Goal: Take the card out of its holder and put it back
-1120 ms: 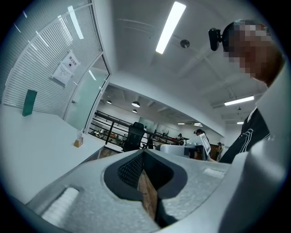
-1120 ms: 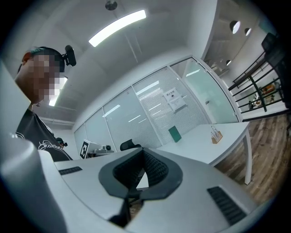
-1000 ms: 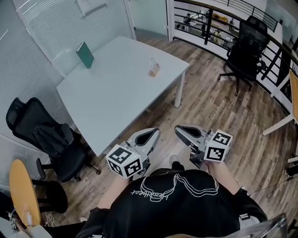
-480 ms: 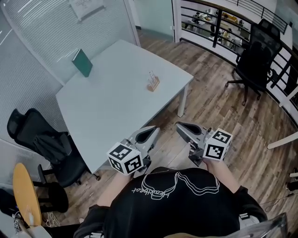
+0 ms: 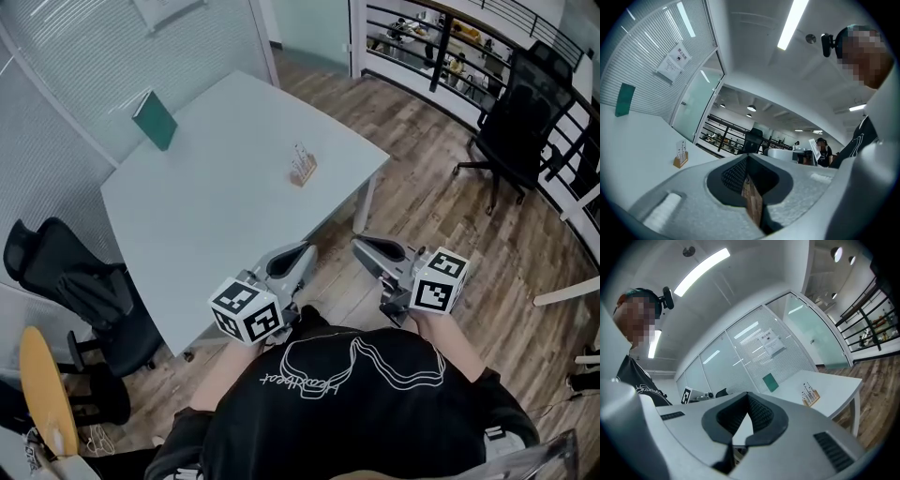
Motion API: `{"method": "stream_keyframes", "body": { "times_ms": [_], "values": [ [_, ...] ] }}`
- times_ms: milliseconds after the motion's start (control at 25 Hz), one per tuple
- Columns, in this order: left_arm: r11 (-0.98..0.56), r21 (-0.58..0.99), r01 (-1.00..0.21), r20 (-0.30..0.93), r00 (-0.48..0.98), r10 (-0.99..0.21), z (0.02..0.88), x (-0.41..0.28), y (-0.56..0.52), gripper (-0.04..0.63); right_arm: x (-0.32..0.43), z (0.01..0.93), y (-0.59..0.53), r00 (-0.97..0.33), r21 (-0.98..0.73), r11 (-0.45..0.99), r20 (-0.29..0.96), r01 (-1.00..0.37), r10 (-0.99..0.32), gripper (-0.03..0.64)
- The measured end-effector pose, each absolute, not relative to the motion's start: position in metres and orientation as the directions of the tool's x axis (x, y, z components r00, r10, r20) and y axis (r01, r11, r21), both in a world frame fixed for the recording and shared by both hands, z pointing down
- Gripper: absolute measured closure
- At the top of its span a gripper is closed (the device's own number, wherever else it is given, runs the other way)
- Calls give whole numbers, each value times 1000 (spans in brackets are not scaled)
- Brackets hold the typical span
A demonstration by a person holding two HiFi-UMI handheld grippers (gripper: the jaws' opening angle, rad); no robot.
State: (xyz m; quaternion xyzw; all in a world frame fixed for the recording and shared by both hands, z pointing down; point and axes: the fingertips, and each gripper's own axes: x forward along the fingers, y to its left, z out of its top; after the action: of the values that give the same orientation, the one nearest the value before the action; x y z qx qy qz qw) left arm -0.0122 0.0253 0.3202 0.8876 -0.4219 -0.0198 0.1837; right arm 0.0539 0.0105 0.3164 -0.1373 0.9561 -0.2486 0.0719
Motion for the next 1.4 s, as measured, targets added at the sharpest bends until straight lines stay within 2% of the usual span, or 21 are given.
{"method": "stream_keyframes", "body": {
  "times_ms": [600,1160,1400],
  "values": [
    [-559,348,-752,174,638,-750,356,-85,-110,581,-13,353,-115,-939,-587,759,4,-281,-345,611],
    [-511,322,-797,240,591,-770,426,-134,-201,577,-34,424,-169,-929,-645,688,96,-332,-358,611],
    [-499,323,-804,252,581,-774,455,-139,-236,526,-29,447,-182,-912,-678,636,131,-368,-388,611]
  ]
}}
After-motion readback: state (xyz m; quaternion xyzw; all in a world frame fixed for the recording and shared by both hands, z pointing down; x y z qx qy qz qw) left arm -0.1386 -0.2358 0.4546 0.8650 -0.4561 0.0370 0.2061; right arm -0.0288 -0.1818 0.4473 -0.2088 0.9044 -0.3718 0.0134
